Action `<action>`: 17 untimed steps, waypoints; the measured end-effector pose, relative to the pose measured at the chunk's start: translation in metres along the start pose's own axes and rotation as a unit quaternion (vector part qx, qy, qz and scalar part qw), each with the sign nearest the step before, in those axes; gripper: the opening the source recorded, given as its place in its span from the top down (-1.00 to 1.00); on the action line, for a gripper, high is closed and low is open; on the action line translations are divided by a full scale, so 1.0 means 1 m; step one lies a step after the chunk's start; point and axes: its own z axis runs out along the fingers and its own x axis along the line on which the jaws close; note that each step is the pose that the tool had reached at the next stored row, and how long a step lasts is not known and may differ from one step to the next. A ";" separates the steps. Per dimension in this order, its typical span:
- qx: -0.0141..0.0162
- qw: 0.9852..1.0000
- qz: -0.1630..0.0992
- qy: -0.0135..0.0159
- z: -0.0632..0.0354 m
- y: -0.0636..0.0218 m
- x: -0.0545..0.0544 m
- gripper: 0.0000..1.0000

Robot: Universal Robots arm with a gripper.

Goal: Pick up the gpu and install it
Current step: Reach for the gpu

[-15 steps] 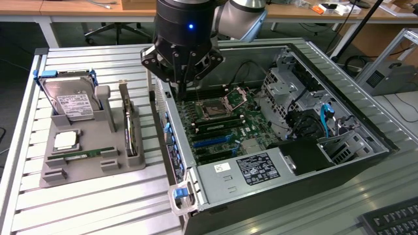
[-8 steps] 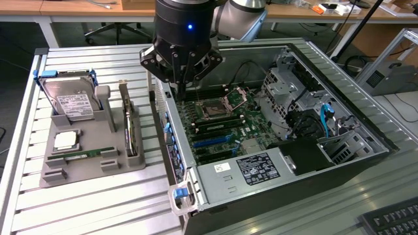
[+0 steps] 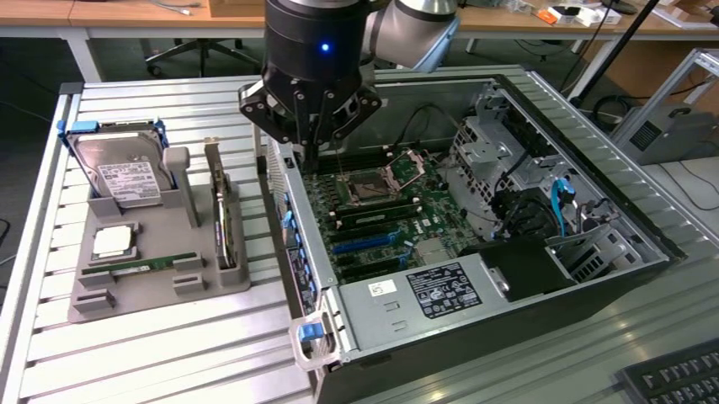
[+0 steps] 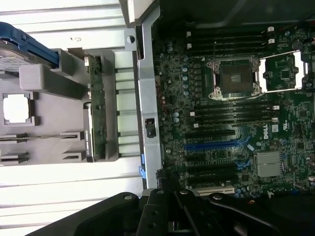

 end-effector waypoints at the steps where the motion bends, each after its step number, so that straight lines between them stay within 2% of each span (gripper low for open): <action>1: 0.000 1.000 0.000 0.000 0.0000 -0.0001 0.000 0.79; 17: 0.000 1.000 0.000 0.000 0.0003 -0.0035 0.004 0.79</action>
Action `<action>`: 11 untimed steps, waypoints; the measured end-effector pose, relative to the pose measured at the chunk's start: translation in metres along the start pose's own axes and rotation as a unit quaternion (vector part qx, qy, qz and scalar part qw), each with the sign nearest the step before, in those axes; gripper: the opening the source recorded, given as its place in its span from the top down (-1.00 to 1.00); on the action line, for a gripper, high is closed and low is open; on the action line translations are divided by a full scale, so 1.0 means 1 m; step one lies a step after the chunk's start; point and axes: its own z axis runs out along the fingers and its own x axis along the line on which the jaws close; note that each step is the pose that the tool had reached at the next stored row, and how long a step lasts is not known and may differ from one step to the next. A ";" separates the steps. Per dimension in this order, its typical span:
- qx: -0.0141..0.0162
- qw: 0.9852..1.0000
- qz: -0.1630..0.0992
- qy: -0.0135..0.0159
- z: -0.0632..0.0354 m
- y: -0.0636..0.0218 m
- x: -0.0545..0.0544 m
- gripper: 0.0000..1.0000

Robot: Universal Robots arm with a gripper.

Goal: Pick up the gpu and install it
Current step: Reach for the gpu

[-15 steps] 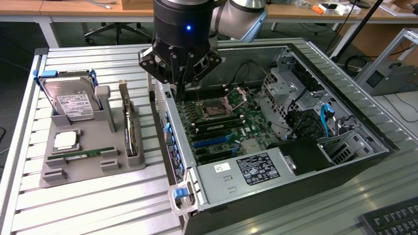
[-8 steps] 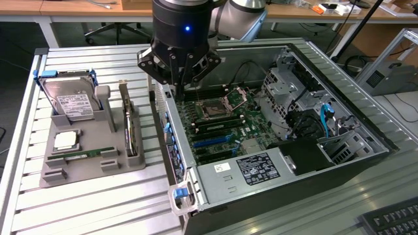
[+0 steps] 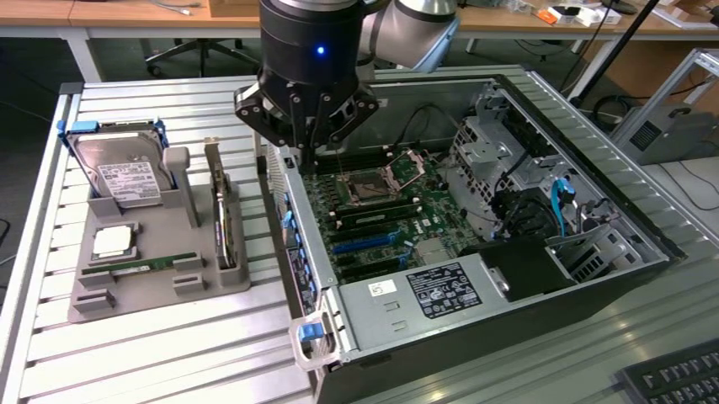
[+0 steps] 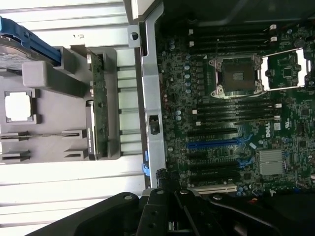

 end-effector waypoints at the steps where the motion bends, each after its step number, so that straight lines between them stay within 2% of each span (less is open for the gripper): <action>1: 0.000 1.000 0.000 0.000 0.0000 -0.0002 0.000 0.79; 11: 0.000 1.000 0.000 0.000 0.0002 -0.0015 0.003 0.79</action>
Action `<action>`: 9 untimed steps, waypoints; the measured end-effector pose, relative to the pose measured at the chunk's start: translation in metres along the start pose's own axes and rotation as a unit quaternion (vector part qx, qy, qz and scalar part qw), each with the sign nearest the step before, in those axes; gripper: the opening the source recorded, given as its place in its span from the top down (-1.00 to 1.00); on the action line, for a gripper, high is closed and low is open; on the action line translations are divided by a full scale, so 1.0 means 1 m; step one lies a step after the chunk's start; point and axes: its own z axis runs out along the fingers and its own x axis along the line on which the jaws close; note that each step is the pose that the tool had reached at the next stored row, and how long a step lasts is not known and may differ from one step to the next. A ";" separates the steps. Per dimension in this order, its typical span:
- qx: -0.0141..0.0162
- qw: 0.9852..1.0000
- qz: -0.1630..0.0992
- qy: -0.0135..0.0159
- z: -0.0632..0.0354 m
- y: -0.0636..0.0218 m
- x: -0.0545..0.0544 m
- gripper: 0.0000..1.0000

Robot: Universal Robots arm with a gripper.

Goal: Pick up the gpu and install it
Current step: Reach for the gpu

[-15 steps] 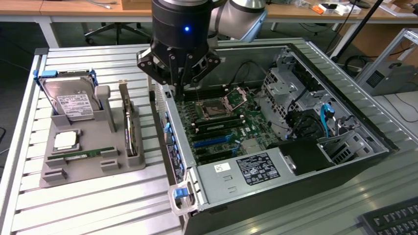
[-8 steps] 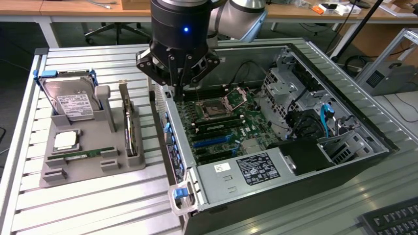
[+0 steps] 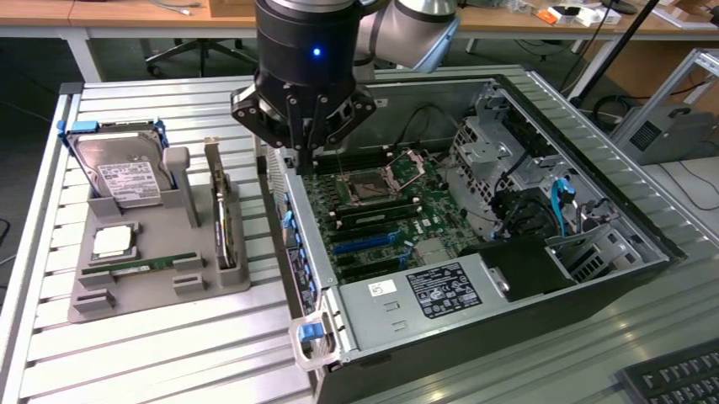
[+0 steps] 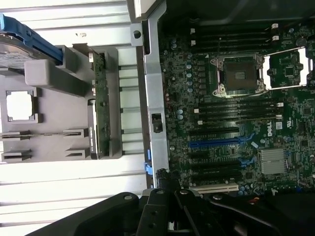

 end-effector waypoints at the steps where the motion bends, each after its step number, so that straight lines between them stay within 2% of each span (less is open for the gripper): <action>1: 0.000 1.000 0.000 0.000 0.0000 -0.0001 0.000 0.79; 9: 0.000 1.000 0.000 0.000 0.0002 -0.0017 0.003 0.79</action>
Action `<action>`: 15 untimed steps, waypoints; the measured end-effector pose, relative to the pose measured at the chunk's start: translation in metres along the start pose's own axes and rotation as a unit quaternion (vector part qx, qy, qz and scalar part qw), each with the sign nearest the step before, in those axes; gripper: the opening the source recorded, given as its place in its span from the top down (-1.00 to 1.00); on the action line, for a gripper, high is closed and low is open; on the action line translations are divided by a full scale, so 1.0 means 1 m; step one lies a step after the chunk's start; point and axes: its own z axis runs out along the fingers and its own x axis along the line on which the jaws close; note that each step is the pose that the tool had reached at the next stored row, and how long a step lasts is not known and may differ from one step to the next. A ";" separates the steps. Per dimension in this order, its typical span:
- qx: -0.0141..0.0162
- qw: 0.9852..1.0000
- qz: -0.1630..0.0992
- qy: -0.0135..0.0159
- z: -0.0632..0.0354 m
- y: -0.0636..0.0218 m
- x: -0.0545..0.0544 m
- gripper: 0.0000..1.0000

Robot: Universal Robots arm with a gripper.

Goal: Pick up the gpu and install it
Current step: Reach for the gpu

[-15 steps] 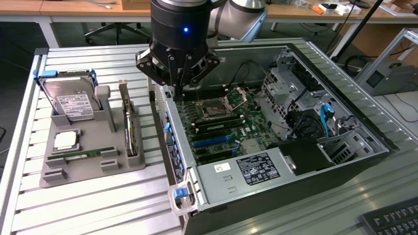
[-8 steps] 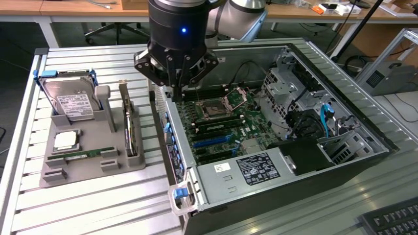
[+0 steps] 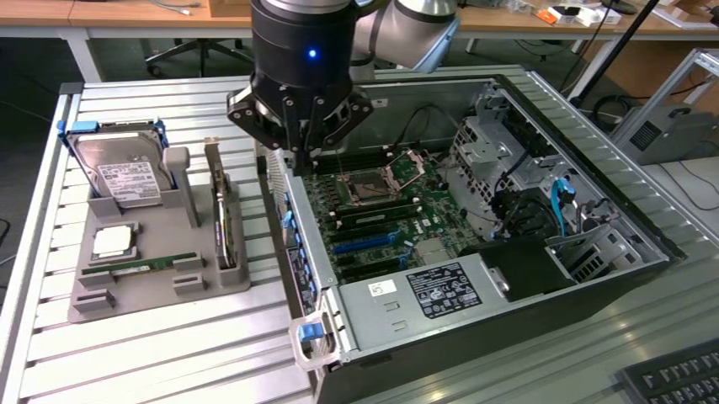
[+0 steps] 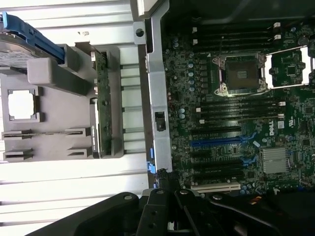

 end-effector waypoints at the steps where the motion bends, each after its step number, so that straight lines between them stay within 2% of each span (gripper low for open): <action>1: 0.000 1.000 0.000 0.000 0.0000 -0.0002 0.000 0.79; 15: 0.000 1.000 0.000 0.000 0.0003 -0.0028 0.008 0.79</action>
